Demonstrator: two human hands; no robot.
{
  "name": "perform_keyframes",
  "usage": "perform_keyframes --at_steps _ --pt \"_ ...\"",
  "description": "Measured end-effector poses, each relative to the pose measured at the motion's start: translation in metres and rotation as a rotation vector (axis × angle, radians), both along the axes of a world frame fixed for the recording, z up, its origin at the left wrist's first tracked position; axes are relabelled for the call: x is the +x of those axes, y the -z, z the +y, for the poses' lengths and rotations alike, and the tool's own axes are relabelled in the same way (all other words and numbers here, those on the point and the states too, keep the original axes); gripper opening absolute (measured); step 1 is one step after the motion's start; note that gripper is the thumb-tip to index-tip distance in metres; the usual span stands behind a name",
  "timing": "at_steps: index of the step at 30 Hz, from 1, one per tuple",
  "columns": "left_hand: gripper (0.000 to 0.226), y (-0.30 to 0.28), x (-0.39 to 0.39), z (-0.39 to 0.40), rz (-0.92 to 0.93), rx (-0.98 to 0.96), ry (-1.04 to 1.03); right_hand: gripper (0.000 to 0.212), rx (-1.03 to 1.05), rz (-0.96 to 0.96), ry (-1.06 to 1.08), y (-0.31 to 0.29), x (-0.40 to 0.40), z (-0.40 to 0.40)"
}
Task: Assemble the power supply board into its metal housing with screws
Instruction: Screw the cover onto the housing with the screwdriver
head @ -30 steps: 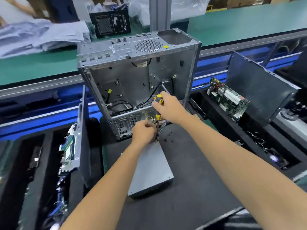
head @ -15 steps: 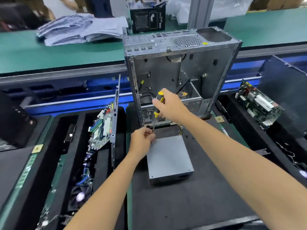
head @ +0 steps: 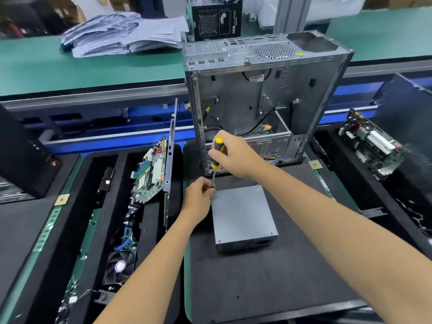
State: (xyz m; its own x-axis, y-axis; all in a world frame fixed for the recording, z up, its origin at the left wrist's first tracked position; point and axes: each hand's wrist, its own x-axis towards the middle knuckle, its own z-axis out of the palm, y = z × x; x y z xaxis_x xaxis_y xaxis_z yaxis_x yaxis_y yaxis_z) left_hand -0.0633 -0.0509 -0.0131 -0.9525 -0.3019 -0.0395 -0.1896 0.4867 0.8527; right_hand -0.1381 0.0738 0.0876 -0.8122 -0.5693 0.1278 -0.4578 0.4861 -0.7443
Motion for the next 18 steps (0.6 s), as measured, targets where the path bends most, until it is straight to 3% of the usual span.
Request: perform_keyframes --at_steps 18 --pt "0.003 0.0033 -0.0050 -0.0057 -0.015 -0.018 0.041 0.013 0.071 0.081 -0.015 0.0069 -0.0017 -0.0029"
